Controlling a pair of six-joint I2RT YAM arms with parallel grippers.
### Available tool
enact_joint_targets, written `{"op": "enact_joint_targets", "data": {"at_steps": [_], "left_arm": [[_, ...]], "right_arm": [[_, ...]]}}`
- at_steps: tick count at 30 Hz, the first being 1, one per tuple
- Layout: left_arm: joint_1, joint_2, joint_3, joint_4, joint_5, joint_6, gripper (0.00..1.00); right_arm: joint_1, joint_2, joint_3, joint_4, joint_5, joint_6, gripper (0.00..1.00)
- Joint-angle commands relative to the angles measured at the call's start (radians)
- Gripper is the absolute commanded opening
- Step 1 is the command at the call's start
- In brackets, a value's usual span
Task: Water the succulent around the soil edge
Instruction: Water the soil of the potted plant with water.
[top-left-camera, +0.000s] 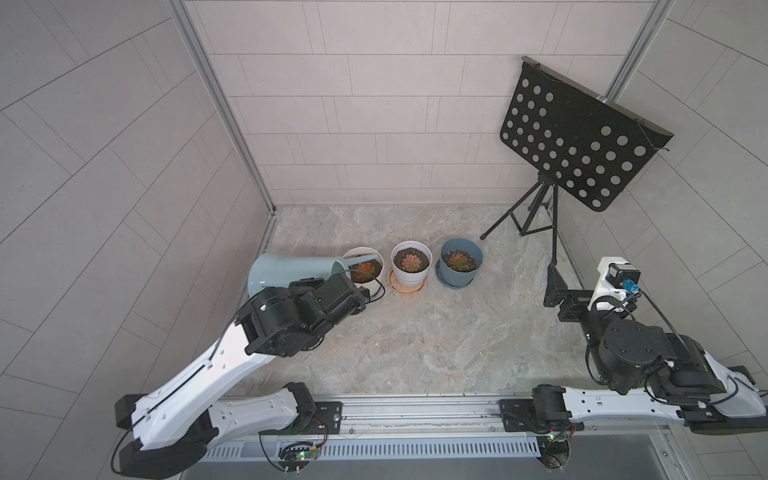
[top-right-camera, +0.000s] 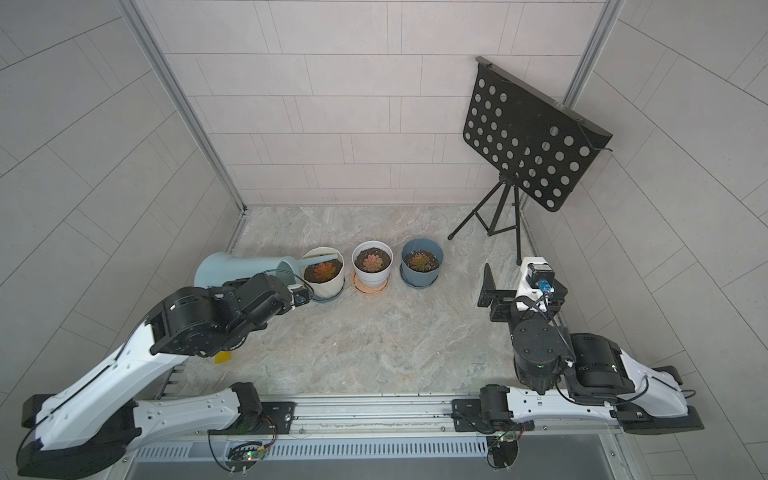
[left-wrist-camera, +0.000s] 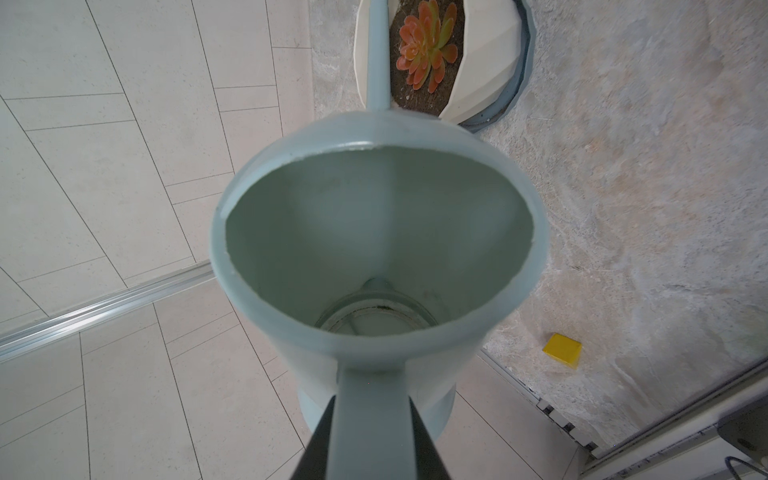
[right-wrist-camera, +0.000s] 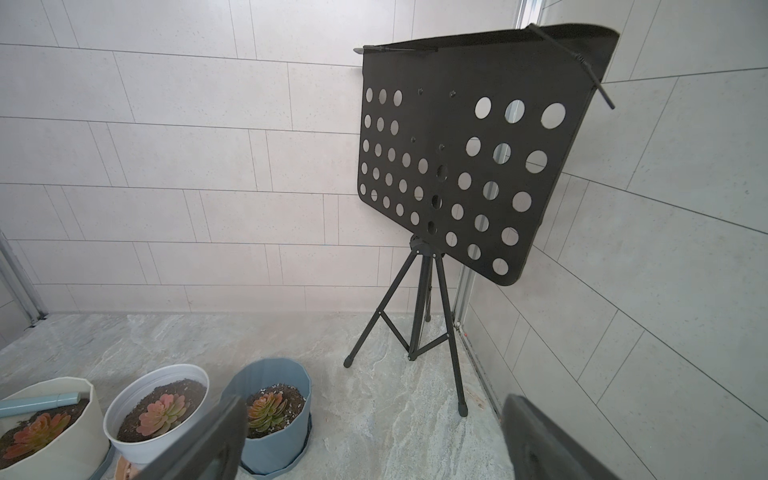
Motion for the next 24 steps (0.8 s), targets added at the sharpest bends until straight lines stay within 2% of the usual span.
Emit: {"op": "enact_joint_targets", "data": {"at_steps": [1,14,24], "left_arm": [[0.026,-0.001,-0.008,0.018,-0.061,0.023,0.00],[0.097,-0.005,-0.025,0.071,-0.050,0.082,0.00],[0.119,-0.009,-0.028,0.081,-0.047,0.098,0.00]], "right_arm": [[-0.006,-0.011,-0.010,-0.001,0.012,-0.016,1.00],[-0.009,-0.009,-0.012,0.011,0.012,-0.026,1.00],[-0.012,-0.010,-0.012,0.018,0.014,-0.038,1.00]]}}
